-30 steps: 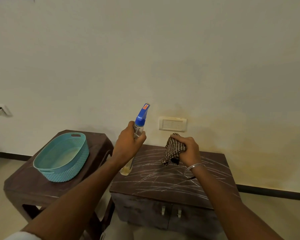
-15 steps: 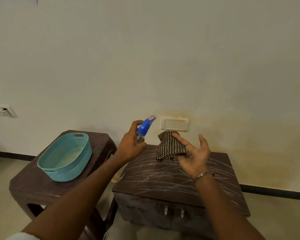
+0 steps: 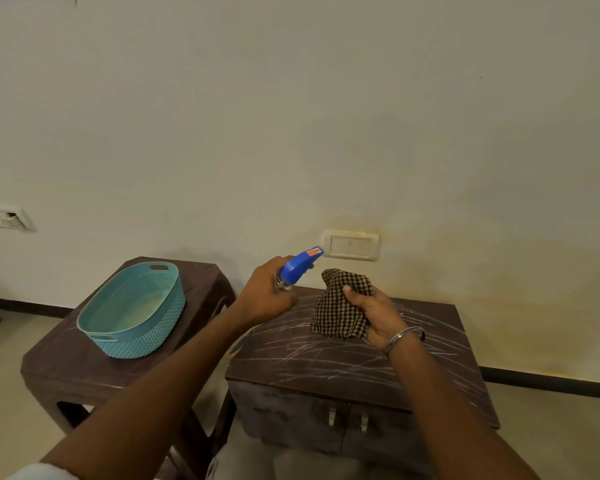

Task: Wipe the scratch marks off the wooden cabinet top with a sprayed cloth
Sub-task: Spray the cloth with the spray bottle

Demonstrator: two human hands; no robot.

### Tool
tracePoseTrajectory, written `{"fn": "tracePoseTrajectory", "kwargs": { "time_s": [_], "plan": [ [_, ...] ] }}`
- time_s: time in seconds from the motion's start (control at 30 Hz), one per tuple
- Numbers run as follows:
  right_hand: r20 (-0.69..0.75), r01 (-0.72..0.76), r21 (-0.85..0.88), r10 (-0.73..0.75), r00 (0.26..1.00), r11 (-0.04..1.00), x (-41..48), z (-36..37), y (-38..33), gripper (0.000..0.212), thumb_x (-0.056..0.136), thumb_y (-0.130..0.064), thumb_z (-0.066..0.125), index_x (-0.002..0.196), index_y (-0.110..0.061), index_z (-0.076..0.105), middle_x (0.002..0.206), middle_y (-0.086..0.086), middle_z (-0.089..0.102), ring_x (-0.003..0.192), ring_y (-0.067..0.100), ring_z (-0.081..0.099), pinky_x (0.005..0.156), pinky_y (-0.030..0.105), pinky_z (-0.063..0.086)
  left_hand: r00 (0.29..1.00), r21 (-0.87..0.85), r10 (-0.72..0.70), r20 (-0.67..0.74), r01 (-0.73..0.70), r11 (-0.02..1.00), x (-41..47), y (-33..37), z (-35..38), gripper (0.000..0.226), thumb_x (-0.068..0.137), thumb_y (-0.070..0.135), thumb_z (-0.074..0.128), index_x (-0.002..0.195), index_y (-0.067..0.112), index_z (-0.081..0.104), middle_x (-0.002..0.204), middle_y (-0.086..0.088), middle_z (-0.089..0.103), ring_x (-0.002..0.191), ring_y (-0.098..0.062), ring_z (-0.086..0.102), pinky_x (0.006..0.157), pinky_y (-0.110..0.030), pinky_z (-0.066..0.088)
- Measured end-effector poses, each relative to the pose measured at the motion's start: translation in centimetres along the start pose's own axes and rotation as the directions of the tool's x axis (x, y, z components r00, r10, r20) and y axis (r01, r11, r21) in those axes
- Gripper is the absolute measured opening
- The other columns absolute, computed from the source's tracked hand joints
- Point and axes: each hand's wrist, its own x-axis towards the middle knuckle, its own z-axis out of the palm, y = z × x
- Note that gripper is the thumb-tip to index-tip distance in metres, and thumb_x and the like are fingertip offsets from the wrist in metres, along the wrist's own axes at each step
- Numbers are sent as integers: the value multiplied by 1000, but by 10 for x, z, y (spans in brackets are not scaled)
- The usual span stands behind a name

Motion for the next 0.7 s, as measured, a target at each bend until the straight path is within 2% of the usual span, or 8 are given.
{"fn": "tracePoseTrajectory", "kwargs": {
  "time_s": [0.07, 0.2, 0.3, 0.43, 0.5, 0.57, 0.63, 0.7],
  "plan": [
    [-36, -14, 55, 16, 999, 998, 3, 0, -2, 34, 89, -12, 65, 121, -4, 58, 117, 19, 67, 107, 37, 64, 90, 56, 53, 998, 39, 8, 63, -10, 999, 1, -2, -1, 50, 80, -7, 69, 122, 19, 58, 109, -7, 59, 89, -18, 56, 85, -28, 44],
    [-99, 33, 120, -21, 995, 992, 7, 3, -6, 35, 91, -14, 63, 124, -6, 56, 118, 17, 66, 108, 37, 63, 90, 56, 53, 995, 114, -15, 98, 4, 994, 2, -7, -1, 43, 82, -5, 69, 114, 20, 55, 106, -7, 55, 97, -22, 56, 93, -32, 43],
    [-84, 43, 138, -31, 996, 990, 8, 9, -6, 34, 93, -14, 60, 125, -5, 55, 120, 17, 66, 109, 37, 63, 92, 57, 52, 994, 188, -12, 105, -8, 982, 5, -11, 2, 30, 87, 16, 74, 111, 19, 56, 103, -6, 55, 92, -21, 56, 87, -30, 44],
    [-58, 19, 206, -8, 998, 978, 6, 8, -5, 24, 95, -15, 57, 116, -6, 58, 115, 16, 68, 105, 36, 65, 83, 54, 56, 996, 255, -61, 63, 43, 966, 8, -15, 4, 51, 76, 47, 81, 107, 15, 56, 91, 1, 51, 78, -13, 50, 74, -24, 40],
    [-50, 4, 244, 9, 999, 970, 5, 5, -4, 20, 95, -16, 56, 112, -7, 58, 112, 16, 68, 102, 36, 65, 73, 50, 58, 997, 281, -60, 51, 43, 959, 6, -17, 4, 49, 74, 50, 81, 97, 16, 54, 85, 4, 49, 74, -11, 50, 72, -24, 40],
    [-51, 8, 267, 6, 999, 964, 5, 1, -4, 18, 94, -16, 56, 109, -6, 59, 108, 15, 69, 99, 36, 66, 64, 45, 59, 992, 280, -66, 112, 32, 960, 3, -20, 3, 50, 73, 49, 82, 100, 16, 56, 87, 3, 52, 77, -13, 52, 72, -22, 42],
    [-48, 14, 279, 0, 999, 960, 5, -1, -6, 18, 94, -15, 55, 108, -6, 59, 107, 16, 69, 97, 36, 66, 61, 44, 59, 983, 252, -51, 178, 4, 968, 0, -21, 2, 53, 74, 44, 83, 110, 15, 59, 92, 1, 54, 81, -13, 53, 71, -20, 41],
    [-53, 15, 275, 0, 999, 961, 5, -1, -7, 18, 93, -15, 55, 109, -7, 58, 110, 16, 67, 99, 37, 65, 62, 45, 58, 982, 206, -21, 187, -18, 978, -2, -21, 2, 50, 74, 41, 84, 108, 14, 60, 91, 0, 55, 79, -13, 53, 72, -22, 42]
  ]
}}
